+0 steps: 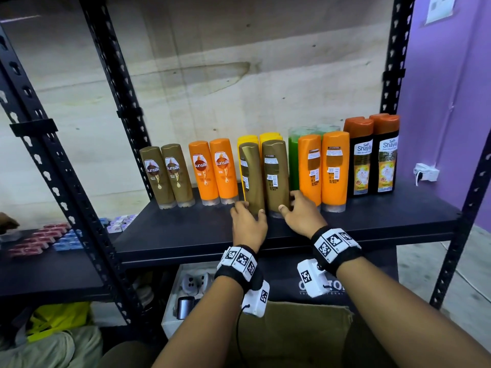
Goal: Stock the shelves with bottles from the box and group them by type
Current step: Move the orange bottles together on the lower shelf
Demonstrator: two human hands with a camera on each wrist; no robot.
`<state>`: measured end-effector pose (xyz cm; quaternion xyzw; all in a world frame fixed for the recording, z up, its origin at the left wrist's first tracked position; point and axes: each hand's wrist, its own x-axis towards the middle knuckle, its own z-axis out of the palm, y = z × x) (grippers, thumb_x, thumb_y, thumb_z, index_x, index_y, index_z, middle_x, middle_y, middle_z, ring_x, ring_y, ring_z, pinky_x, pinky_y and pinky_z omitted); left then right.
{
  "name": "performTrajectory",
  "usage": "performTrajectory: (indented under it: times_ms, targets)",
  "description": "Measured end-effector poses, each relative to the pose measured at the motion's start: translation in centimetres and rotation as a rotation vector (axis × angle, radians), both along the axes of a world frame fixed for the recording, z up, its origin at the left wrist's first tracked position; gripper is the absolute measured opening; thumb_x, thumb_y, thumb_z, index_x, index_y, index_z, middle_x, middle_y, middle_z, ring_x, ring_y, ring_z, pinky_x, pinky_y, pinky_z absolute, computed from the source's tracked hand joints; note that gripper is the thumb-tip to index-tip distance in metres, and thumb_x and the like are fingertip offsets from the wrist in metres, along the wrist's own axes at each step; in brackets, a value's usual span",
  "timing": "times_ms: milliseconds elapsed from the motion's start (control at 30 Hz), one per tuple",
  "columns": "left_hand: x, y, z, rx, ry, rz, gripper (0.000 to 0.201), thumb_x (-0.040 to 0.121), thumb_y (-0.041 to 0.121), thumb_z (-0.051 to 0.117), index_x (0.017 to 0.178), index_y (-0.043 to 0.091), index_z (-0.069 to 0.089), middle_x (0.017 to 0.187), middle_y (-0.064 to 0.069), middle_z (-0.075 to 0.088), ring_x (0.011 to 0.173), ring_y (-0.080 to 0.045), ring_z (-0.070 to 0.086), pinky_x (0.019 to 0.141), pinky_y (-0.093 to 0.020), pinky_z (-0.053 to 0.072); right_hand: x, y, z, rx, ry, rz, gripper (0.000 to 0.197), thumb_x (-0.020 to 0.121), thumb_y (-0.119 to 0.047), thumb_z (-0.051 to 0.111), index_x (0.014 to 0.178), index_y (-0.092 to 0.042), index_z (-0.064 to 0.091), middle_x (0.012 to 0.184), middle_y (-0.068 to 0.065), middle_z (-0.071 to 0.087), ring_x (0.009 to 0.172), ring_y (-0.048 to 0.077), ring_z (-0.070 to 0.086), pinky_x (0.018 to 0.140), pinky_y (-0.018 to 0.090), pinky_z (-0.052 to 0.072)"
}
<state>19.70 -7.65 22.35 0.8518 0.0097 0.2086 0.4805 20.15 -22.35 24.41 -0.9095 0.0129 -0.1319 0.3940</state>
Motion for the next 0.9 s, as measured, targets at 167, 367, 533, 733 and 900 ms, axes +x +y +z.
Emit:
performTrajectory:
  times_ms: [167,367,533,733,900]
  targets:
    - [-1.1,-0.8,-0.2,0.095,-0.064,-0.007,0.019,0.097,0.028,0.061,0.107,0.012,0.057,0.114,-0.006,0.052,0.098,-0.025,0.061,0.089,-0.04,0.051,-1.1,-1.8,-0.3,-0.102,-0.089,0.016,0.029,0.1,-0.027,0.056,0.127,-0.015,0.055,0.119,0.006,0.061,0.111,0.023,0.057,0.095,0.039,0.05]
    - [-1.8,-2.5,0.3,0.255,-0.125,-0.069,0.018,0.098,0.03,0.056,0.097,0.014,0.064,0.103,-0.003,0.062,0.092,-0.023,0.063,0.082,-0.04,0.054,-2.7,-4.5,0.3,-0.203,-0.171,0.007,0.012,0.098,-0.023,0.054,0.099,-0.018,0.064,0.105,0.003,0.065,0.097,0.02,0.059,0.082,0.035,0.051]
    - [-1.7,-5.8,1.6,0.33,-0.163,-0.171,0.019,0.098,0.028,0.057,0.098,0.011,0.064,0.103,-0.007,0.063,0.091,-0.024,0.063,0.08,-0.039,0.054,-3.6,-7.3,0.5,-0.18,-0.148,-0.049,0.013,0.097,-0.025,0.054,0.098,-0.019,0.066,0.105,0.004,0.066,0.097,0.023,0.061,0.085,0.04,0.054]
    - [-1.1,-8.9,2.4,0.315,-0.121,-0.207,0.03,0.098,0.031,0.057,0.121,0.011,0.057,0.119,-0.011,0.061,0.109,-0.029,0.061,0.091,-0.04,0.051,-3.2,-10.2,-0.4,-0.108,-0.158,-0.17,0.021,0.097,-0.028,0.055,0.112,-0.014,0.061,0.113,0.008,0.062,0.103,0.026,0.06,0.089,0.043,0.053]
    - [-0.2,-10.7,2.4,0.226,-0.079,-0.264,0.057,0.099,0.032,0.057,0.147,0.011,0.036,0.138,-0.016,0.055,0.125,-0.034,0.055,0.101,-0.046,0.048,-2.1,-11.9,-0.9,-0.038,-0.205,-0.237,0.046,0.096,-0.028,0.06,0.137,-0.013,0.043,0.135,0.012,0.045,0.122,0.03,0.051,0.099,0.044,0.047]
